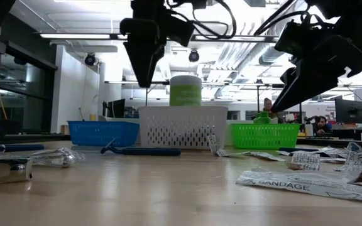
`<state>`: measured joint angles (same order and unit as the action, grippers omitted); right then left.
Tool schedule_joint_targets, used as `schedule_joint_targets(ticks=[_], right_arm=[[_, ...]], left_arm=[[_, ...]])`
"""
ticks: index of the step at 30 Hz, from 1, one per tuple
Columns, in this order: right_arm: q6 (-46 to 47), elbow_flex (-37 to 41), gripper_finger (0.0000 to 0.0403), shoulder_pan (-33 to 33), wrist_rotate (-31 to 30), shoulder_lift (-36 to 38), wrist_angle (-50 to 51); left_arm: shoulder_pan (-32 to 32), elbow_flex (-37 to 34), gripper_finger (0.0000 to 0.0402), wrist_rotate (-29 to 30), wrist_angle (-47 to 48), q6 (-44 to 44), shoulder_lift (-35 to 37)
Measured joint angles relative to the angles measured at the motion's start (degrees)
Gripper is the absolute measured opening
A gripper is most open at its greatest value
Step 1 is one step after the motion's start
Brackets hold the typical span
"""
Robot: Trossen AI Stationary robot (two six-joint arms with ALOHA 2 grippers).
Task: Pick & Place Travel size toiletries
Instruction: Put the blue razor into the grey bin
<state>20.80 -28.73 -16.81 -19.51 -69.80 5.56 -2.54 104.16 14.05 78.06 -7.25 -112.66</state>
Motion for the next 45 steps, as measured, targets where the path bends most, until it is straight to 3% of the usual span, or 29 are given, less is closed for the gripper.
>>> schedule_joint_targets(ticks=[7,17,22,28,35,45], right_arm=[[0.2,0.0,0.0169,-2.1,-1.7,0.0,0.2],[0.4,0.0,0.0169,-2.3,-1.6,0.0,0.0],[0.2,0.0,0.0169,-2.3,-1.6,0.1,-0.1],[0.0,0.0,0.0169,-2.3,-1.6,0.1,-0.1],[-0.6,0.0,0.0169,-2.3,-1.6,0.1,-0.2],[-1.1,0.0,0.0169,-2.3,-3.1,0.1,-0.4]], left_arm=[[-3.1,-11.8,0.0266,0.7,-3.9,-8.4,6.4],[-5.1,-29.1,0.0266,2.1,-6.1,-28.1,15.2],[-6.2,-37.9,0.0266,-1.7,-6.6,-38.1,18.4],[-10.1,-46.9,0.0266,-7.2,-13.8,-46.6,23.5],[-15.4,-52.9,0.0266,-10.3,-15.1,-57.4,25.8],[-18.3,-57.0,0.0262,-12.7,-17.5,-63.7,25.7]])
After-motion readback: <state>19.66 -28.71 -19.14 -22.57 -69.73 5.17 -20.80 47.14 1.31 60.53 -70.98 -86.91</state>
